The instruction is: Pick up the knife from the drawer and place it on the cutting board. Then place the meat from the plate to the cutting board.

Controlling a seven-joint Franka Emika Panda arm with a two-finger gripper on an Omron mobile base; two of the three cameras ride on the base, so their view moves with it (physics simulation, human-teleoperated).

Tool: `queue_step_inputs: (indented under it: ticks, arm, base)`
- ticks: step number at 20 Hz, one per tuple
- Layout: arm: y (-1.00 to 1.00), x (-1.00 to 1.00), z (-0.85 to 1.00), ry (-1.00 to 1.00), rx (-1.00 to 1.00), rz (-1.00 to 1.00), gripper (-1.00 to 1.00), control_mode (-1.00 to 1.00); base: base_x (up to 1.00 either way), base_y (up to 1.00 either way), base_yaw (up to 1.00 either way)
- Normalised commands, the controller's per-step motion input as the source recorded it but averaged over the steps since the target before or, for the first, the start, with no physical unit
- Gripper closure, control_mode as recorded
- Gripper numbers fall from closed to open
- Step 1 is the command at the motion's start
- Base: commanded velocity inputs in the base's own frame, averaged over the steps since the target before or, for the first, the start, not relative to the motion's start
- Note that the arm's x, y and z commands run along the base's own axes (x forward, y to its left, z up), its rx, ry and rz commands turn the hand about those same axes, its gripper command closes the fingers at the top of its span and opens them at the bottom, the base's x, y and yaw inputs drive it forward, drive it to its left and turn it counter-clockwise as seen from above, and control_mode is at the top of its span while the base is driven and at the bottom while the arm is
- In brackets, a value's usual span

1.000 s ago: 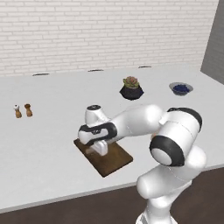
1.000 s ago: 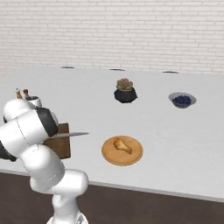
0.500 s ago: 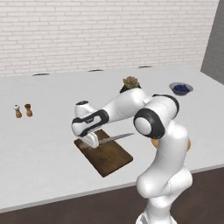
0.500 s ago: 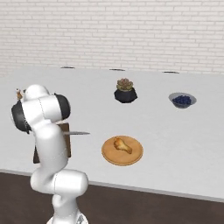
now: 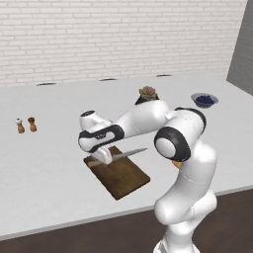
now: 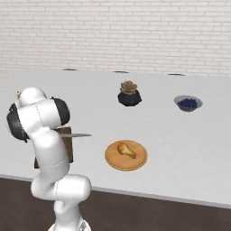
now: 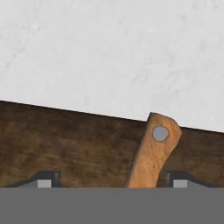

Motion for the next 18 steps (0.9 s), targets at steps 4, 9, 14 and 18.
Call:
queue_step_inputs:
  ticks: [4,9,14,18]
  arm:
    - [-0.74,-0.99,0.69,-0.30,0.09,0.00,-1.00,-1.00]
    - [-0.88,-0.57,1.00,-0.32,0.16,-0.05,-1.00,-1.00]
    - [-0.97,0.00,0.90,-0.01,0.16,-0.33,-1.00,-1.00]
    - [-1.00,0.00,0.30,0.10,0.10,-0.51,-1.00,-1.00]
  base:
    - [0.00,0.00,0.00]
    - [0.00,0.00,0.00]
    - [0.00,0.00,0.00]
    - [0.00,0.00,0.00]
